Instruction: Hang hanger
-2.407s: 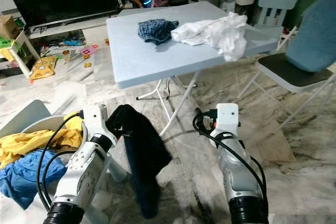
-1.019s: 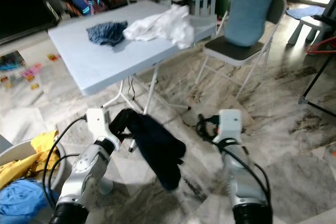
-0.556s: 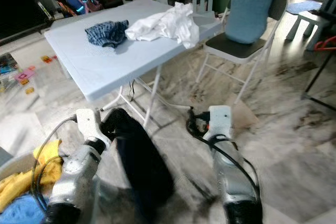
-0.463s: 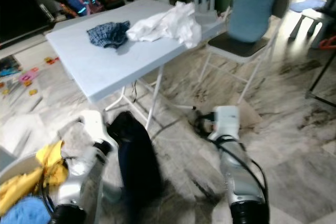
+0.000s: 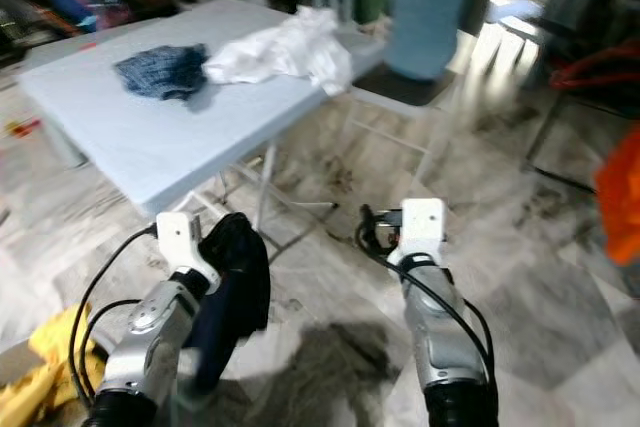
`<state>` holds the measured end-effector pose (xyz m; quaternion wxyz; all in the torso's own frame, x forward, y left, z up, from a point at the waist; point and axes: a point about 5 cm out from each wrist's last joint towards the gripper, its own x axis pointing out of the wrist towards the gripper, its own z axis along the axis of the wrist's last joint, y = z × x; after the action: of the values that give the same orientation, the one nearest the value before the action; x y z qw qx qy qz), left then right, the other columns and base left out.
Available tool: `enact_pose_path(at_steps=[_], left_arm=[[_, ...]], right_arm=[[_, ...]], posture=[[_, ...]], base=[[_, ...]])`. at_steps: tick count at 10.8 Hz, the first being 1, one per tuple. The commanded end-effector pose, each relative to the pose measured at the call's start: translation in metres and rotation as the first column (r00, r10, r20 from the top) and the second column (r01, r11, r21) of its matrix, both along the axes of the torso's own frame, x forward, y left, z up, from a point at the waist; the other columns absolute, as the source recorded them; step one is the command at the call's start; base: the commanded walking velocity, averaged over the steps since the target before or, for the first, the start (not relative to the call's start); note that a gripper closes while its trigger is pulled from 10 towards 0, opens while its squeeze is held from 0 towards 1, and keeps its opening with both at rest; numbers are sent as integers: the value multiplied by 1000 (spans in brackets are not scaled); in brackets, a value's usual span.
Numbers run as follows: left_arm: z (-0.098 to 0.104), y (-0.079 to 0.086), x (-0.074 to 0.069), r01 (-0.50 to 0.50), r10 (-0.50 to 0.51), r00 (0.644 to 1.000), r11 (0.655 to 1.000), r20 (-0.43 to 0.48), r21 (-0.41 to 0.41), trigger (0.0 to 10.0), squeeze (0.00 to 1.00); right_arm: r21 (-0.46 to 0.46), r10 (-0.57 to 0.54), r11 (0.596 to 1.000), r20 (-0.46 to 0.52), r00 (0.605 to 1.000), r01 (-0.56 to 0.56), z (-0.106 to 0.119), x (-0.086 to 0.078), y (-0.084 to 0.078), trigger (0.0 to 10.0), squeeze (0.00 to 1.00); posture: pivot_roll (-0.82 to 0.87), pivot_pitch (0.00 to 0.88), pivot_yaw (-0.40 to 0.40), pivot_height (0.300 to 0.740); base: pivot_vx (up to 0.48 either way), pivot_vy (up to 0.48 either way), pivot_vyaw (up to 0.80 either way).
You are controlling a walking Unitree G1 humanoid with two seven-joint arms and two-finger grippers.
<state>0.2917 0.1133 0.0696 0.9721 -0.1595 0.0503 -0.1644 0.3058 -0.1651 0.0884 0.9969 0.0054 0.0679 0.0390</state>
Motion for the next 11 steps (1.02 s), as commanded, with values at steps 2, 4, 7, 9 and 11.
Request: enact_pose_path(at_steps=[2, 4, 7, 9, 11], left_arm=[[8, -5, 1, 24, -23, 999, 1000, 40, -21, 10000, 0], [8, -6, 1, 30, -29, 999, 999, 43, -27, 10000, 0], [6, -8, -1, 41, -40, 998, 999, 39, -31, 10000, 0], [4, -8, -2, 44, -43, 998, 999, 35, -28, 10000, 0], [2, -6, -2, 37, -36, 999, 999, 30, -19, 10000, 0]], right_arm=[[-10, -29, 1000, 22, 999, 30, 5, 1, -6, 10000, 0], [-14, -35, 999, 27, 999, 35, 6, 2, -8, 10000, 0], [-24, -39, 999, 36, 999, 40, 8, 2, -10, 10000, 0], [-27, -39, 999, 37, 999, 40, 8, 2, -11, 10000, 0], [-36, -33, 999, 35, 999, 34, 8, 2, -11, 10000, 0]], posture=[[-218, 0, 80, 740], [-219, 0, 77, 740], [-221, 0, 69, 740], [-221, 0, 64, 740], [-218, 0, 57, 740]], base=[[0, 0, -800], [264, 0, -800], [326, 0, -800], [394, 0, -800], [405, 259, -800]])
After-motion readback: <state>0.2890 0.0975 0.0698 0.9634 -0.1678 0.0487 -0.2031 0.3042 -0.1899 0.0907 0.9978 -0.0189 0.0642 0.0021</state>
